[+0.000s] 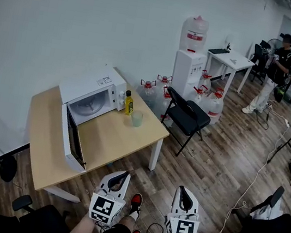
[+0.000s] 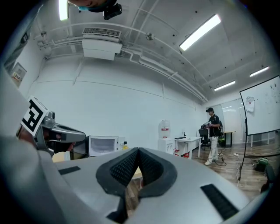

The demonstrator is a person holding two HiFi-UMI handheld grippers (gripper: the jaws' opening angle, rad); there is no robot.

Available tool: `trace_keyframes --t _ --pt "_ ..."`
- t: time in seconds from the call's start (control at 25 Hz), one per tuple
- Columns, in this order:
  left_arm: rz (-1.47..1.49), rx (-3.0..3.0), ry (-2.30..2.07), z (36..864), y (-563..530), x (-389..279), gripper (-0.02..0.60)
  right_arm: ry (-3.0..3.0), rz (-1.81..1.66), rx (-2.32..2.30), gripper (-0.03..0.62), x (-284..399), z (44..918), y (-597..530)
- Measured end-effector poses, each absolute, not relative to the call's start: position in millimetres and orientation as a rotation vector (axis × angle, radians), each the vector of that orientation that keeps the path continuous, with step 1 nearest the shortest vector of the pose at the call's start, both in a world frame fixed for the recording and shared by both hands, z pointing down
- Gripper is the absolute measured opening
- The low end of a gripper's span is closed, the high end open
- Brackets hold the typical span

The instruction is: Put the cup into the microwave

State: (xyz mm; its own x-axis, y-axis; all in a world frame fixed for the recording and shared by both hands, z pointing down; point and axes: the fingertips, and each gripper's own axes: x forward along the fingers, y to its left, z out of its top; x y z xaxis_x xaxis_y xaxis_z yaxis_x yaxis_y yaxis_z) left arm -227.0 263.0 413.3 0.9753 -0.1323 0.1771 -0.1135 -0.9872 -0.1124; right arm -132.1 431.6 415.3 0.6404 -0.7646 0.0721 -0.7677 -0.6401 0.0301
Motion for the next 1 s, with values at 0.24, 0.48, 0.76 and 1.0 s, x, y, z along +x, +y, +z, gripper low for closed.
trace_keyframes --t 0.24,0.48,0.76,1.0 --pt "-0.289 -3.023 0.181 420.3 242.2 -185.7 0.023 -1.295 0.109 2.794 0.017 -95.1 427.4 412.6" --pt "-0.306 -3.037 0.202 426.0 210.9 -136.5 0.023 -1.318 0.144 2.777 0.017 -44.5 436.2 378.7" --pt "-0.339 -3.081 0.262 433.8 160.5 -81.4 0.023 -1.346 0.197 2.735 0.017 13.2 441.7 329.9" --pt "-0.379 -3.094 0.304 443.8 119.9 -46.2 0.023 -1.390 0.226 2.713 0.017 55.6 447.2 283.9"
